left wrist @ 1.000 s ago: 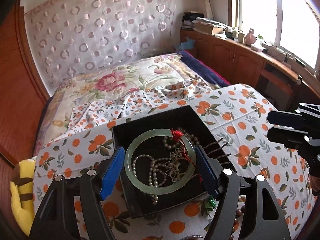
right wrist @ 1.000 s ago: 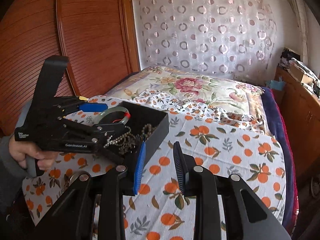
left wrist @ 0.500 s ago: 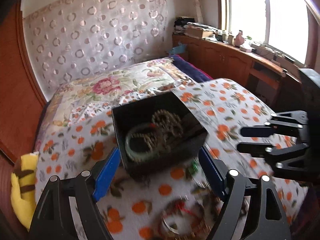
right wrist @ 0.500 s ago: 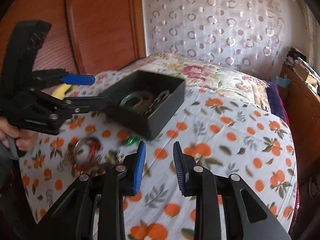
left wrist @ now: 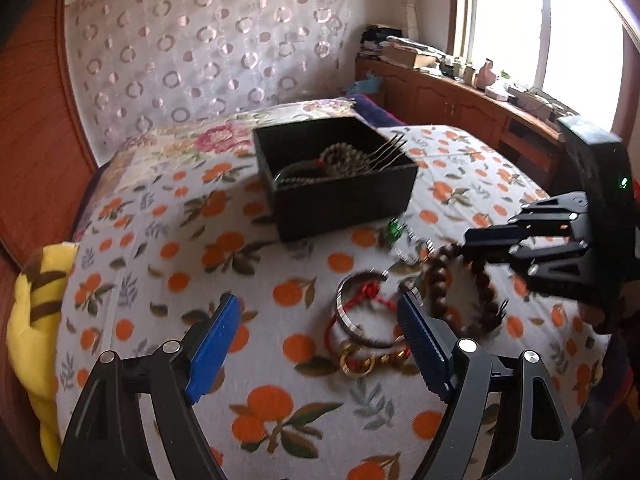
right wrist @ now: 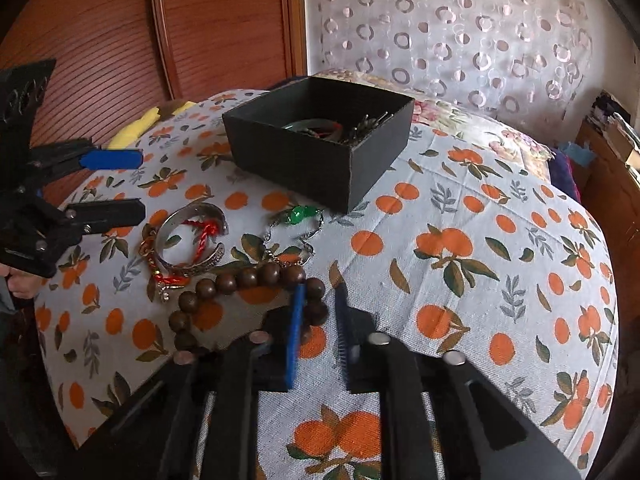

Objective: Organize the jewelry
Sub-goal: 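Withdraw both tools from the box toward the remaining bracelets, then grasp the silver bangle with the left tool while the right tool grasps the brown bead bracelet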

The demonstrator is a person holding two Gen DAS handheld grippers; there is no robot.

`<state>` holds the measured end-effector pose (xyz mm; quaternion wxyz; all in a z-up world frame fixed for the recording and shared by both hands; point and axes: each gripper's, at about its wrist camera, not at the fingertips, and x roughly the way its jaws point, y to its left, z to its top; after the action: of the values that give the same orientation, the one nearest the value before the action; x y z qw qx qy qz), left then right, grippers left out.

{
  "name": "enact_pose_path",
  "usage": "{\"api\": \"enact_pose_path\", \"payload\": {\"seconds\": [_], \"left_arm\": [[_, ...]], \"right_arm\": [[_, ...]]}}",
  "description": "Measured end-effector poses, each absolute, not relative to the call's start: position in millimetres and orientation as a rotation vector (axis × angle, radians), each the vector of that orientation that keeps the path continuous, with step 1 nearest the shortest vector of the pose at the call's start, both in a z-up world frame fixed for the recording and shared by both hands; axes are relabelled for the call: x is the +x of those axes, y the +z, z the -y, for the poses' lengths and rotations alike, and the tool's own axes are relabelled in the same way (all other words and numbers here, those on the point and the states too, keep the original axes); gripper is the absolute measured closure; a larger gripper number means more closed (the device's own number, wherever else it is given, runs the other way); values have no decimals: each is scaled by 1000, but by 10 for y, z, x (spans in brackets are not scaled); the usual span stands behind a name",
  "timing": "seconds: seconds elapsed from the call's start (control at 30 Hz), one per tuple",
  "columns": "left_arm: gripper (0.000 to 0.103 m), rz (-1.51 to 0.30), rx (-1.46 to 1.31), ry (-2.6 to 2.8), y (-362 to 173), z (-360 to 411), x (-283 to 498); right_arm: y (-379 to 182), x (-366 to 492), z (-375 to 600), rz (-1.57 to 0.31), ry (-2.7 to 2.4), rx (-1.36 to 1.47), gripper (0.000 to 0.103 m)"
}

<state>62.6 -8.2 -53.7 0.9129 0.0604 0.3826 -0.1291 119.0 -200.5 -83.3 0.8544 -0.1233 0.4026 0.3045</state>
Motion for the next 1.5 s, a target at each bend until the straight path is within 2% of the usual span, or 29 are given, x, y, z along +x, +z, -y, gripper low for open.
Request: {"api": "enact_pose_path", "payload": {"seconds": [0.37, 0.57, 0.73, 0.9, 1.03, 1.13, 1.2, 1.23, 1.5], "left_arm": [[26, -804, 95, -265, -645, -33, 596], [45, -816, 75, -309, -646, 0, 614], [52, -825, 76, -338, -642, 92, 707], [66, -849, 85, -338, -685, 156, 860], [71, -870, 93, -332, -744, 183, 948], [82, -891, 95, -328, -816, 189, 992], [95, -891, 76, -349, -826, 175, 989], [97, -893, 70, -358, -821, 177, 986], [99, -857, 69, -339, -726, 206, 894]], "right_arm": [[-835, 1184, 2162, -832, 579, -249, 89], [-838, 1184, 2159, -828, 576, -241, 89], [-839, 1170, 2166, -823, 570, -254, 89], [-842, 1173, 2158, -826, 574, -246, 89], [-840, 1178, 2167, -827, 576, -243, 89], [-842, 1179, 2163, -829, 578, -239, 88], [-844, 1178, 2163, -830, 580, -236, 88], [-843, 1180, 2161, -832, 581, -233, 88], [-839, 1194, 2180, -837, 591, -220, 89]]}}
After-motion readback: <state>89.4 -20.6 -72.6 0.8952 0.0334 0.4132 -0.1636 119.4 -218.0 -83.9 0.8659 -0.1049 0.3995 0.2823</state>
